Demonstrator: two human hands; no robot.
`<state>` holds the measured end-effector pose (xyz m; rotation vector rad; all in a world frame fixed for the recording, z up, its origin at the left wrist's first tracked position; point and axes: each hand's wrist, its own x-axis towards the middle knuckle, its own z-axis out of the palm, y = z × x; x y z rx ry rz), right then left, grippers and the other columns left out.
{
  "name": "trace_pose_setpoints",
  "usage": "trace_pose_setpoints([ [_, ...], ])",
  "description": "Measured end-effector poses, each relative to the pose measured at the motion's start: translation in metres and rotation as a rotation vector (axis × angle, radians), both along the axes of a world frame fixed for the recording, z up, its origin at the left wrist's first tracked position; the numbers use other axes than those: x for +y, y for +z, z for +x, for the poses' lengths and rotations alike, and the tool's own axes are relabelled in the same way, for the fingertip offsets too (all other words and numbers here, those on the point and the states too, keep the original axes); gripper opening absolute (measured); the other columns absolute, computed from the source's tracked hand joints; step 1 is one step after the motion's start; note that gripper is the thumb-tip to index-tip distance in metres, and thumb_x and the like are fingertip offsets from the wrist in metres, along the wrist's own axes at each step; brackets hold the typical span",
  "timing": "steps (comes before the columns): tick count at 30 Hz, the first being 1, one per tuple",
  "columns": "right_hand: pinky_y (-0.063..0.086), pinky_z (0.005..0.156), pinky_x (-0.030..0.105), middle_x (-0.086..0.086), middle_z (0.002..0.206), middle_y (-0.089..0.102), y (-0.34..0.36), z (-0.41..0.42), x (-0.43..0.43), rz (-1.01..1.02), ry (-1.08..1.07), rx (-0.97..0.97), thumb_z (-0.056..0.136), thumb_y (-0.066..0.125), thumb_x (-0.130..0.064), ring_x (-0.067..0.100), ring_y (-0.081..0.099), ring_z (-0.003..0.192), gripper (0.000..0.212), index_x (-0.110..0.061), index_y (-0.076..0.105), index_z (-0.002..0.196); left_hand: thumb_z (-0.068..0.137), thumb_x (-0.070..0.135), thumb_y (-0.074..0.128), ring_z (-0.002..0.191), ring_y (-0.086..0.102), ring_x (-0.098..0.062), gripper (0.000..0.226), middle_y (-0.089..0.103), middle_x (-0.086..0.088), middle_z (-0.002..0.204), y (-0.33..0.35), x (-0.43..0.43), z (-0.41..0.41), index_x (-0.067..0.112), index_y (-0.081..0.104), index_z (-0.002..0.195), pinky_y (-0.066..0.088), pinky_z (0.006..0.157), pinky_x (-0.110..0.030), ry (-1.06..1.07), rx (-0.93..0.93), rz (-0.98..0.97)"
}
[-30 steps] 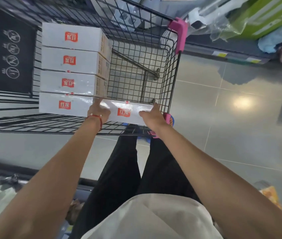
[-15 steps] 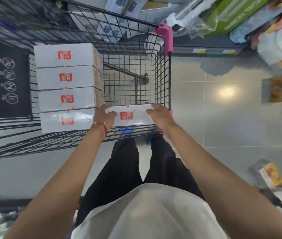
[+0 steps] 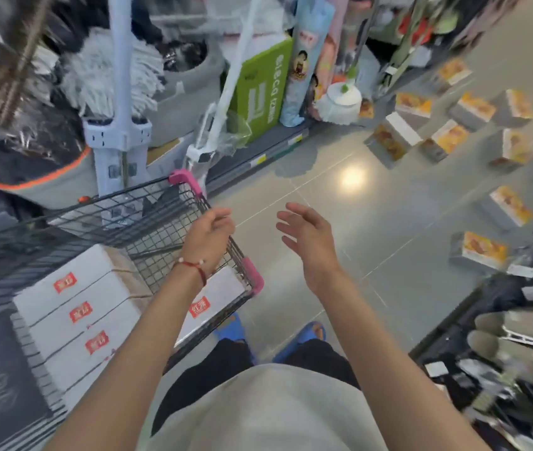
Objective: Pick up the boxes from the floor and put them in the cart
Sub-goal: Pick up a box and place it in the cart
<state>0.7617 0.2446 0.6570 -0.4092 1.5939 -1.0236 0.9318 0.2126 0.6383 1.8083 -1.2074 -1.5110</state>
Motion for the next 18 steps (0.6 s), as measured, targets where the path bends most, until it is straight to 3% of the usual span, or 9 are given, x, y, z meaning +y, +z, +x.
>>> trace_pose_setpoints([
  [6,0.051,0.103,0.037,0.008,0.116,0.074,0.049,-0.089,0.016,-0.124,-0.187,0.02,0.101,0.059,-0.011,0.017,0.068,0.103,0.025,-0.014,0.067,0.124,0.097,0.015,0.059,0.108,0.061,-0.011,0.027,0.066,0.001,0.122,0.063,-0.013,-0.111,0.021,0.065,0.123,0.047,0.098,-0.031,-0.19,0.043,-0.116],
  [10,0.051,0.103,0.037,0.01,0.12,0.073,0.071,-0.163,0.032,-0.194,-0.279,0.073,0.101,0.059,-0.01,0.019,0.069,0.104,0.026,-0.014,0.067,0.124,0.098,0.012,0.059,0.115,0.063,-0.021,0.023,0.068,-0.004,0.123,0.093,-0.003,-0.199,0.019,0.065,0.118,0.046,0.105,-0.04,-0.299,0.085,-0.169],
  [18,0.051,0.101,0.034,0.001,0.114,0.075,0.098,-0.306,0.068,-0.28,-0.338,0.165,0.1,0.061,-0.015,0.016,0.07,0.103,0.025,-0.018,0.068,0.123,0.097,0.008,0.059,0.113,0.065,-0.027,0.023,0.068,-0.009,0.122,0.131,0.02,-0.357,0.019,0.065,0.116,0.049,0.098,-0.04,-0.413,0.173,-0.261],
])
